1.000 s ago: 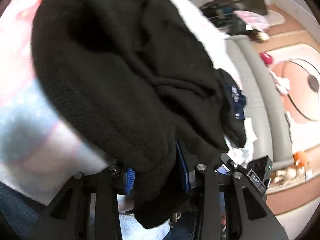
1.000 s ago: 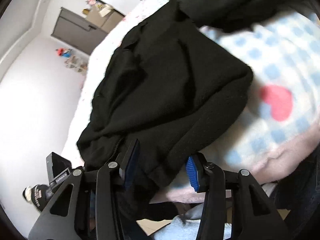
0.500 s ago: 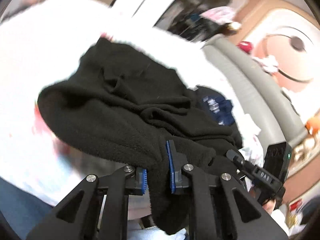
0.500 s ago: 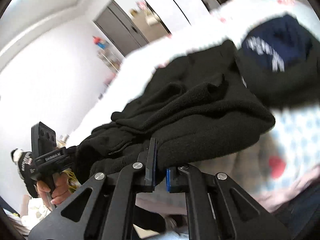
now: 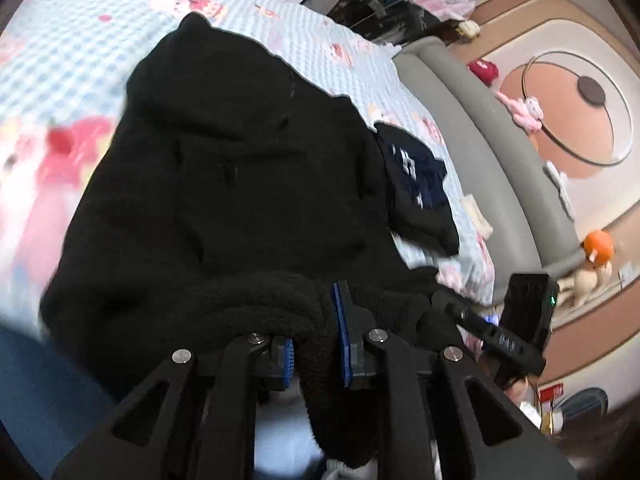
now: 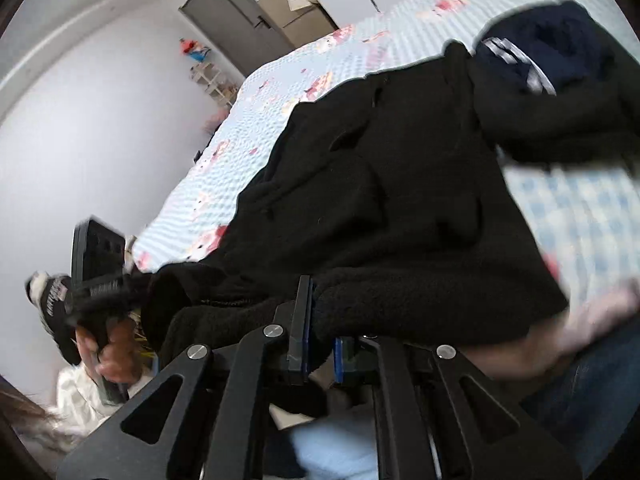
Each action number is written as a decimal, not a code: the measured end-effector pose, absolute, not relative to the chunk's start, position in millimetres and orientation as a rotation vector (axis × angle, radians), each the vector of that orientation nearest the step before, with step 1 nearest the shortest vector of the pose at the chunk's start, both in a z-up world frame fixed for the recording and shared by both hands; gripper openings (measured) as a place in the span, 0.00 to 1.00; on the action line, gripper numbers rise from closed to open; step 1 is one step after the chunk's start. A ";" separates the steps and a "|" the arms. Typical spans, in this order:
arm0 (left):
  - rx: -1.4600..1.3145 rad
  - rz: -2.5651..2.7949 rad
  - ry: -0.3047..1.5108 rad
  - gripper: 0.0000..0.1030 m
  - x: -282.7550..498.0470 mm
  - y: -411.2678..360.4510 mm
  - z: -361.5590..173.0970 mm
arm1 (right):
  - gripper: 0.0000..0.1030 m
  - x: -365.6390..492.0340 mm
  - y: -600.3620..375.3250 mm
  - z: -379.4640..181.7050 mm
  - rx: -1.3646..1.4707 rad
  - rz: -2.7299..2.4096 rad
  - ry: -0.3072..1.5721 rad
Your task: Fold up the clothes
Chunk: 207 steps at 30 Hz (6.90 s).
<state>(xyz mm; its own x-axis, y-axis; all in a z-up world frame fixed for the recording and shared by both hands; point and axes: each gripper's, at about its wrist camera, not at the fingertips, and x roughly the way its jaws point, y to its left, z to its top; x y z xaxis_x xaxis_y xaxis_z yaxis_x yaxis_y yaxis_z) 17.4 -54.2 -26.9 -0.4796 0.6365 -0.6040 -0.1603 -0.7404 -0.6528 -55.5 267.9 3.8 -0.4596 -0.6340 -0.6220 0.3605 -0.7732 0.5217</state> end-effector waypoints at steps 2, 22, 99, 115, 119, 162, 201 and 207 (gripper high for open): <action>-1.165 2.275 -0.677 0.20 -17.5 -55.7 -2.7 | 0.10 -79.9 265.7 24.4 1.051 -2.263 -0.429; -1.277 2.165 -0.595 0.54 -178.7 -96.4 -33.2 | 0.76 -215.5 298.6 -32.9 1.190 -2.484 -0.497; -1.523 2.405 -0.504 0.50 -146.5 -228.2 -92.3 | 0.75 -298.6 246.4 -44.0 1.448 -2.165 -0.290; -1.549 2.551 -0.214 0.07 -298.0 -144.6 -106.7 | 0.02 -362.3 169.6 -71.2 1.356 -2.172 -0.045; -1.510 2.636 -0.264 0.07 -296.6 -164.9 -95.9 | 0.02 -361.8 157.2 -67.0 1.264 -2.216 0.045; -1.445 2.470 -0.509 0.23 -71.3 -77.0 -74.1 | 0.15 -81.0 336.2 -82.0 1.343 -2.473 -0.203; -1.321 2.239 -1.215 0.49 56.1 -141.0 -114.2 | 0.65 -25.6 353.1 -102.3 1.528 -2.180 -0.292; -1.297 2.371 -1.263 0.50 71.7 -159.4 -107.6 | 0.68 -26.2 396.6 -89.2 1.536 -2.462 -0.333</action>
<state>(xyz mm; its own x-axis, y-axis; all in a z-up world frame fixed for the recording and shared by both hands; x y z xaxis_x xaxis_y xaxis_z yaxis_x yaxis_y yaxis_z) 71.7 -159.4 -107.6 -0.6117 0.4909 -0.6203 0.2406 -0.6315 -0.7371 -26.2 396.6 -89.2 -0.4293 -0.3032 -0.8507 0.0663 -0.9500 0.3051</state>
